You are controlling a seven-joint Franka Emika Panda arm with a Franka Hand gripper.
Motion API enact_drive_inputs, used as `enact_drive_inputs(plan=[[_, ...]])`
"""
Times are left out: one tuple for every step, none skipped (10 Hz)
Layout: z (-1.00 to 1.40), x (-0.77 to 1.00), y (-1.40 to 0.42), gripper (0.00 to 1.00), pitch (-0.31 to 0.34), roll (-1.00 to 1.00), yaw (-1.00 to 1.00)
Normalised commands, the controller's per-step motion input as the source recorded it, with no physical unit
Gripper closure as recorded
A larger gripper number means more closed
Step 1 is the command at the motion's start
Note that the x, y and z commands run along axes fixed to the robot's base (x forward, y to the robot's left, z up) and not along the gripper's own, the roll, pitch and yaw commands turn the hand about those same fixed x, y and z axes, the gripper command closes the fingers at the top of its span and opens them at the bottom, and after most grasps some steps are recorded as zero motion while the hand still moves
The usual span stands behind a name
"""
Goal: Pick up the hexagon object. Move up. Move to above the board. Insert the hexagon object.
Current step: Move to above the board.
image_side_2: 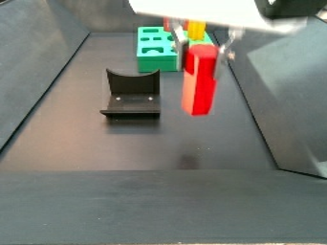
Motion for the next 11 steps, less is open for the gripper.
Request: enact_drive_inputs(plan=[[1.00, 0.24, -0.07, 1.00, 0.110, 0.03, -0.05], [1.00, 0.22, -0.06, 1.00, 0.109, 0.04, -0.04], [1.00, 0.19, -0.05, 1.00, 0.112, 0.05, -0.02], [1.00, 0.18, -0.05, 1.00, 0.111, 0.05, -0.01], [1.00, 0.15, -0.04, 1.00, 0.108, 0.07, 0.00], [1.00, 0.12, -0.04, 1.00, 0.108, 0.08, 0.01], [0.87, 0.09, -0.03, 1.00, 0.108, 0.08, 0.01], [0.77, 0.07, -0.02, 1.00, 0.106, 0.08, 0.02], [0.56, 0.04, -0.02, 1.00, 0.106, 0.07, 0.02], [0.35, 0.02, -0.01, 1.00, 0.104, 0.07, 0.03], [0.19, 0.02, -0.01, 1.00, 0.105, 0.07, 0.03]])
